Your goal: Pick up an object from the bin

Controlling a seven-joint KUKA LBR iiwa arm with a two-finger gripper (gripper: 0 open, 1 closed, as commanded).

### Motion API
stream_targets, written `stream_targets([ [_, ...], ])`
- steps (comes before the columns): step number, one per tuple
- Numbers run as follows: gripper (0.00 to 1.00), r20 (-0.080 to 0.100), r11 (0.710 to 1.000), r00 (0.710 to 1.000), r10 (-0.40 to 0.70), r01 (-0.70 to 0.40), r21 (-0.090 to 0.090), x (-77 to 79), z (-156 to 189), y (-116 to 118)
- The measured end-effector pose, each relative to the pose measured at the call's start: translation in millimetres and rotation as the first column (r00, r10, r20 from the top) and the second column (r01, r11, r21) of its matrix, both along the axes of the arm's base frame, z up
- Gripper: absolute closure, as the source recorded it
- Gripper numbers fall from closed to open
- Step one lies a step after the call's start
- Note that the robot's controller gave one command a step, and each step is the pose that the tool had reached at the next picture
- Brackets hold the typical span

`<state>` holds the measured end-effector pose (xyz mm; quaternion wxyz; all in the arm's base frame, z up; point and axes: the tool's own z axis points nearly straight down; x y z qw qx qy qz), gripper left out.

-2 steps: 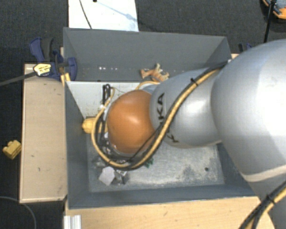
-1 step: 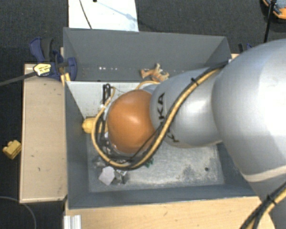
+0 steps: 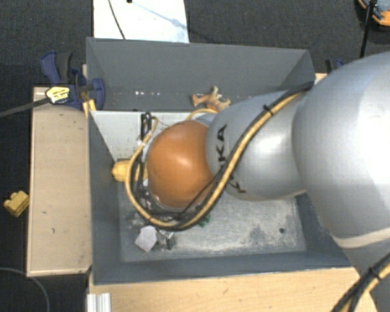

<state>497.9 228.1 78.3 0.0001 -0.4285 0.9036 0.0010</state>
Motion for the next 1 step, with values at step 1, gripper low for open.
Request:
stream_targets([
  [1, 1.00, -0.005, 1.000, 1.000, -0.001, 0.001, -0.002, -1.3, 11.8, -0.4],
])
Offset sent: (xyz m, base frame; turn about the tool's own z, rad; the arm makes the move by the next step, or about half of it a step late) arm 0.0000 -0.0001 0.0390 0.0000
